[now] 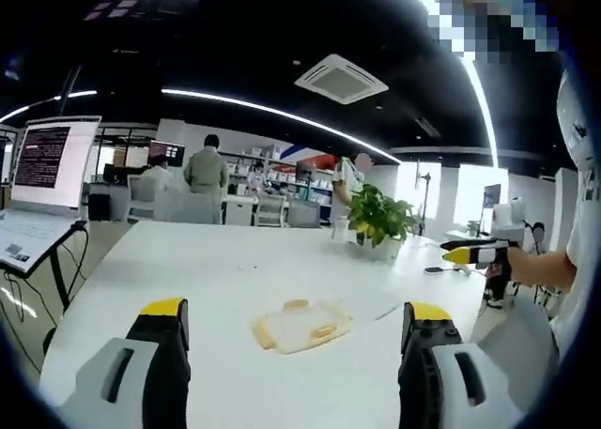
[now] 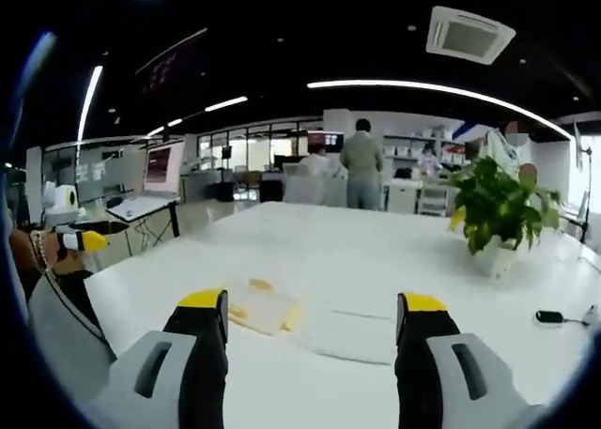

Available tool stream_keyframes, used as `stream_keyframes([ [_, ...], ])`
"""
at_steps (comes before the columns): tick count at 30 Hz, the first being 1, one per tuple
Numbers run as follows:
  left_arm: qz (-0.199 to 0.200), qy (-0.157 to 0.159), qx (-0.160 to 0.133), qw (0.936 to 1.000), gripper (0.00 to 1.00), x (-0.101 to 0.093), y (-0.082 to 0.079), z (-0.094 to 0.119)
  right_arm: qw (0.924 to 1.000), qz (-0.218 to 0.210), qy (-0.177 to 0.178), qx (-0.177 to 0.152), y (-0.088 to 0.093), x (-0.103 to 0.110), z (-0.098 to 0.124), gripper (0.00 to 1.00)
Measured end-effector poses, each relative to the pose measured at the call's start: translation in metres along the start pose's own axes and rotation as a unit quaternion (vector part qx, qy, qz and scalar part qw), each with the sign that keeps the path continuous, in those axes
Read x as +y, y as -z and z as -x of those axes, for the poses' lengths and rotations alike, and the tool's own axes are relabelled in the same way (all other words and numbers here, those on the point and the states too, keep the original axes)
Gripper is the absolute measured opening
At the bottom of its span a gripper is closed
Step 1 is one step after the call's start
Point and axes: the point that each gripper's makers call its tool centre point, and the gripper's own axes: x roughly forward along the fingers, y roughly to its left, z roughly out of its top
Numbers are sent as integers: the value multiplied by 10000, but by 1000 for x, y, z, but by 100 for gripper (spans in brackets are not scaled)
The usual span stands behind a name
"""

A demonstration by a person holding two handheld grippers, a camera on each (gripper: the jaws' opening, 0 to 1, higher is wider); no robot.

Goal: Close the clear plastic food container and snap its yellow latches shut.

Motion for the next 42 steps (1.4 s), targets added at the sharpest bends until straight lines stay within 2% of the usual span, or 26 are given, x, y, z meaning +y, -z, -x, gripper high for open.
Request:
stream_keyframes([
  [3,-152,112,96,9998,89,3,-2,-11,9998,71,-194,37,-5,2,-11,68],
  [4,-331,129,261,9990,88,6,0,-15,9993,85,-338,138,-4,4,-17,68],
  [7,-728,182,356,9965,84,11,-4,-24,9984,171,-466,277,-5,5,-27,69],
  [9,-846,312,384,9952,83,11,-7,-32,9975,290,-574,306,-9,6,-36,69],
  [12,-984,471,824,9906,84,16,3,-46,9944,546,-797,426,-11,10,-49,68],
  [14,-1095,587,940,9878,83,16,6,-54,9919,754,-895,487,-11,12,-56,67],
  [16,-1293,726,1135,9824,83,16,11,-63,9877,987,-1067,582,-10,16,-63,66],
  [20,-1781,868,1342,9709,80,17,16,-76,9751,1503,-1430,787,-4,24,-76,65],
  [22,-1914,1007,1401,9662,80,15,19,-82,9662,1825,-1619,831,-2,28,-82,63],
  [24,-1947,1153,1556,9616,80,12,24,-88,9594,1919,-1823,976,2,31,-88,62],
  [26,-2149,1283,1792,9514,80,12,32,-94,9544,1982,-1945,1098,5,32,-94,62],
  [27,-2277,1371,1945,9442,80,11,37,-98,9491,2077,-2019,1237,9,31,-98,62],
  [29,-2451,1470,2045,9362,79,10,41,-104,9408,2249,-2161,1325,12,34,-103,61],
  [31,-2650,1547,2107,9281,79,9,44,-110,9261,2531,-2435,1377,16,40,-108,63],
  [32,-2806,1587,2192,9209,79,10,48,-114,9192,2710,-2541,1310,17,43,-111,64],
  [35,-3193,1744,2297,9027,79,9,55,-122,9066,2884,-2712,1462,25,47,-120,62],
  [36,-3223,1788,2346,8995,78,7,58,-126,9003,2939,-2824,1528,29,48,-123,61],
  [38,-3198,1866,2395,8975,76,6,61,-132,8917,3057,-2898,1654,36,49,-129,61],
  [39,-3178,1969,2487,8935,76,5,65,-135,8813,3172,-3022,1770,41,50,-131,62],
  [40,-3180,2019,2540,8908,76,4,67,-137,8774,3205,-3074,1814,44,51,-134,64],
  [41,-3249,2098,2629,8839,76,4,71,-141,8685,3267,-3190,1929,49,52,-137,64],
  [42,-3290,2123,2669,8806,76,4,73,-142,8633,3301,-3249,2007,53,53,-139,64],
])
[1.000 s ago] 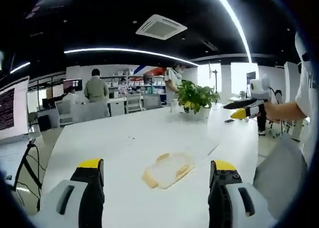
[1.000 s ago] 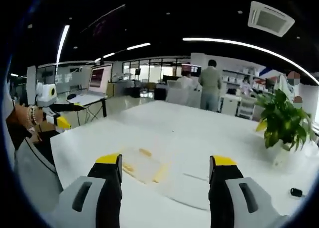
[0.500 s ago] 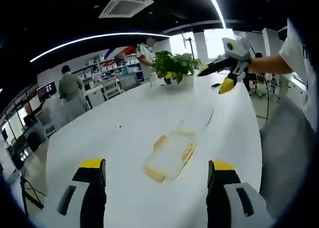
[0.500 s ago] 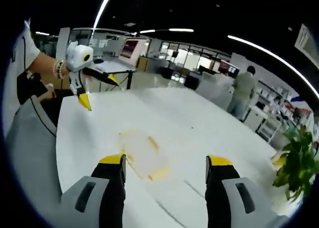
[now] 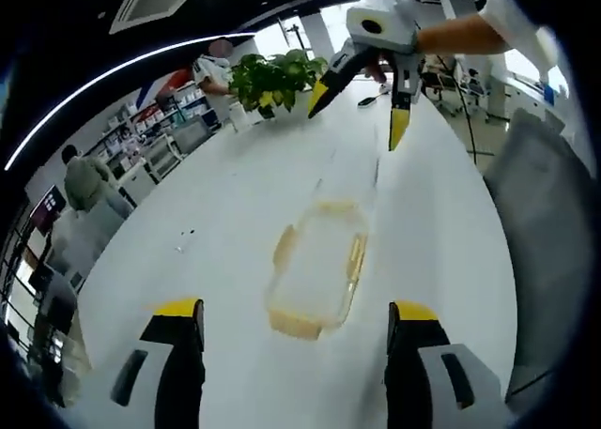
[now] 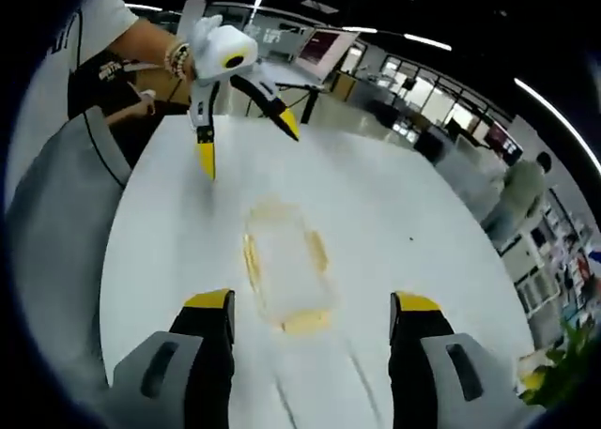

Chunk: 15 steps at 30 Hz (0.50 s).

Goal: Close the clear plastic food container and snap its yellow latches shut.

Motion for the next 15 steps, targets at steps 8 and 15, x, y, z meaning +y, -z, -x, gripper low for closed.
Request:
stream_keyframes([
  [8,-278,393,435,9979,75,6,13,-30,9982,163,-522,260,9,3,-30,68],
  [15,-530,667,763,9934,73,5,28,-52,9936,392,-877,601,26,6,-54,65],
])
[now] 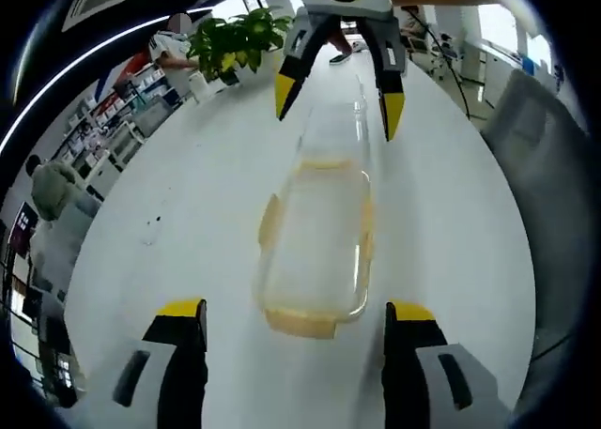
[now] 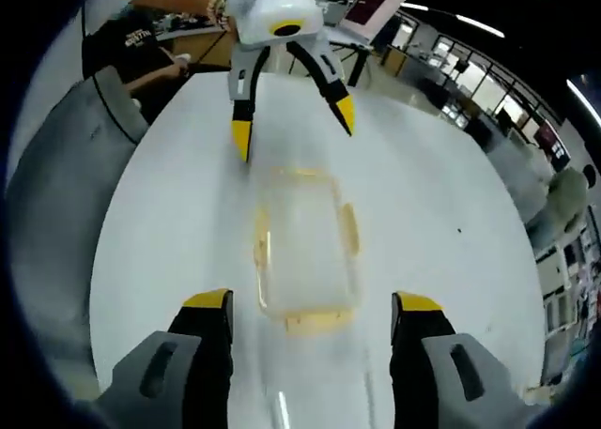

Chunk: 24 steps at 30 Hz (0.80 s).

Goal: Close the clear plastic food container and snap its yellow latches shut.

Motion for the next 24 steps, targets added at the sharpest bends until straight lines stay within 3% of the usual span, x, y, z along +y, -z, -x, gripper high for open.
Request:
stream_keyframes([
  [13,-316,503,629,9963,72,1,29,-29,9978,-22,-506,428,25,-6,-28,59],
  [16,-377,656,776,9941,71,-2,33,-33,9950,19,-731,684,37,-1,-33,57],
  [24,-238,1060,791,9909,70,-10,32,-36,9918,-68,-905,896,49,0,-41,50],
])
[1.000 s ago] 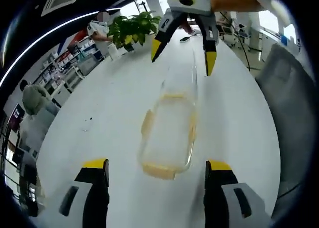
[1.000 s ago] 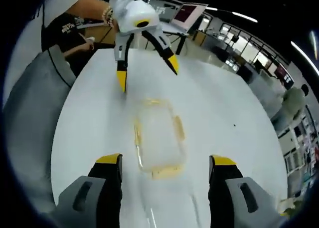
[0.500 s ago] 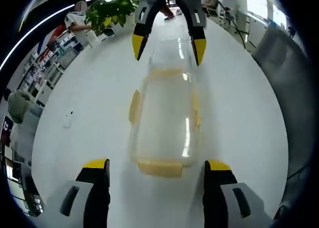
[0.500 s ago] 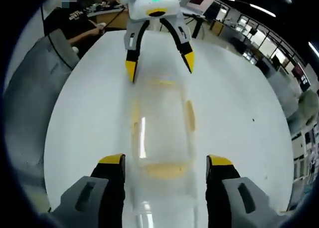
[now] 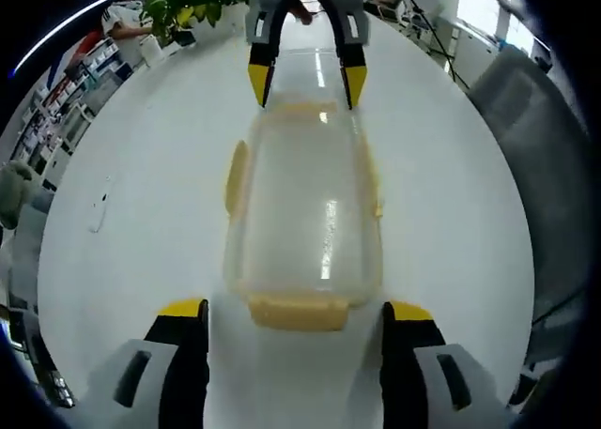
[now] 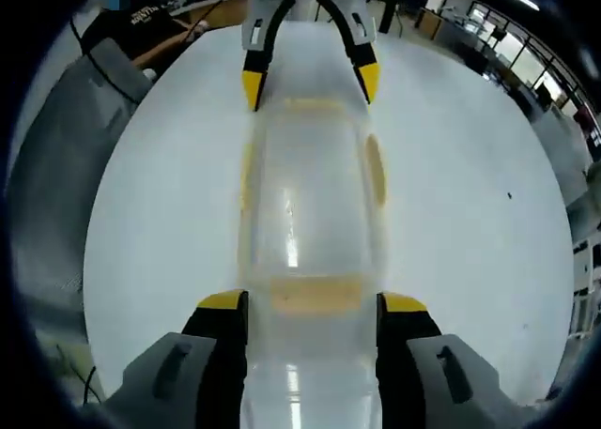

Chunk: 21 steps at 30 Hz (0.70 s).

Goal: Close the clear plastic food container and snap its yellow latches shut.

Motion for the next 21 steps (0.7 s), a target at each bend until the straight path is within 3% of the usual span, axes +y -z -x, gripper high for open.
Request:
stream_keyframes([
  [11,272,551,66,9981,62,-9,5,-4,9996,11,-186,194,1,-3,-8,50],
  [12,134,525,42,9985,62,-8,4,-4,9993,-7,-296,233,1,0,-8,49],
  [21,229,501,8,9985,55,-2,2,-4,9993,66,-276,243,4,-5,-8,46],
])
